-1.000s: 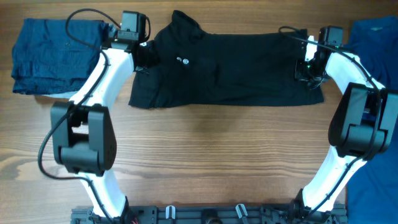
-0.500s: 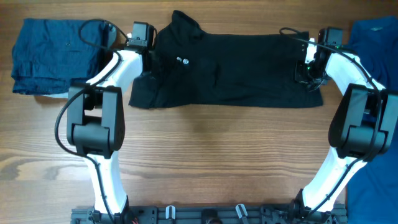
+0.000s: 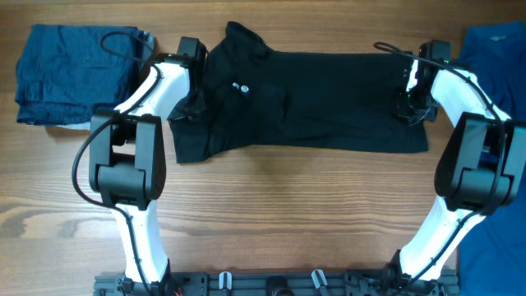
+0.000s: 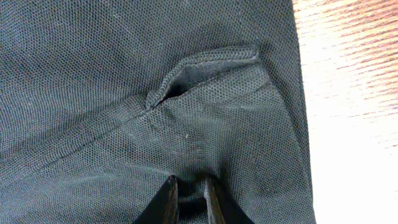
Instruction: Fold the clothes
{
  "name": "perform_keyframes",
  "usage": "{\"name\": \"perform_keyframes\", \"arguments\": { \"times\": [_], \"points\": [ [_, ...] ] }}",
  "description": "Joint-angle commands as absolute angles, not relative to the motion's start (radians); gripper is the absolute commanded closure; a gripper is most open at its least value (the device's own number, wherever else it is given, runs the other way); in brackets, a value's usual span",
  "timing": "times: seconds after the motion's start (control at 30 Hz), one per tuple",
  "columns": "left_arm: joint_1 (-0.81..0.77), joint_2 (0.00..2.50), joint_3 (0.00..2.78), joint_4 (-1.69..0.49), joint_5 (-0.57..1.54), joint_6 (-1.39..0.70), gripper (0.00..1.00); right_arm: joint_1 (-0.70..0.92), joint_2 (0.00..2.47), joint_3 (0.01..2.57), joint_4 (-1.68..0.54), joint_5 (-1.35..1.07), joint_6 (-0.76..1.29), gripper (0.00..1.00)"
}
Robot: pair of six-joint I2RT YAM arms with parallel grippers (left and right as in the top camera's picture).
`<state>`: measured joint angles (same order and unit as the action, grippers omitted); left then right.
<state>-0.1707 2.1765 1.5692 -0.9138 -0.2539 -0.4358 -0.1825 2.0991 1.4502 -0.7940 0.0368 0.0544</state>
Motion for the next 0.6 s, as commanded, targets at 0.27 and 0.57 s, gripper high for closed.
{"name": "perform_keyframes", "arguments": {
  "times": [0.27, 0.57],
  "points": [
    [-0.167, 1.792, 1.544, -0.940, -0.002, -0.453, 0.96, -0.200, 1.840, 1.481, -0.965, -0.282, -0.001, 0.50],
    [-0.244, 1.909, 1.477, -0.850, 0.224, -0.339, 0.86, -0.149, 1.842, 1.323, -0.910, -0.128, 0.006, 0.54]
  ]
}}
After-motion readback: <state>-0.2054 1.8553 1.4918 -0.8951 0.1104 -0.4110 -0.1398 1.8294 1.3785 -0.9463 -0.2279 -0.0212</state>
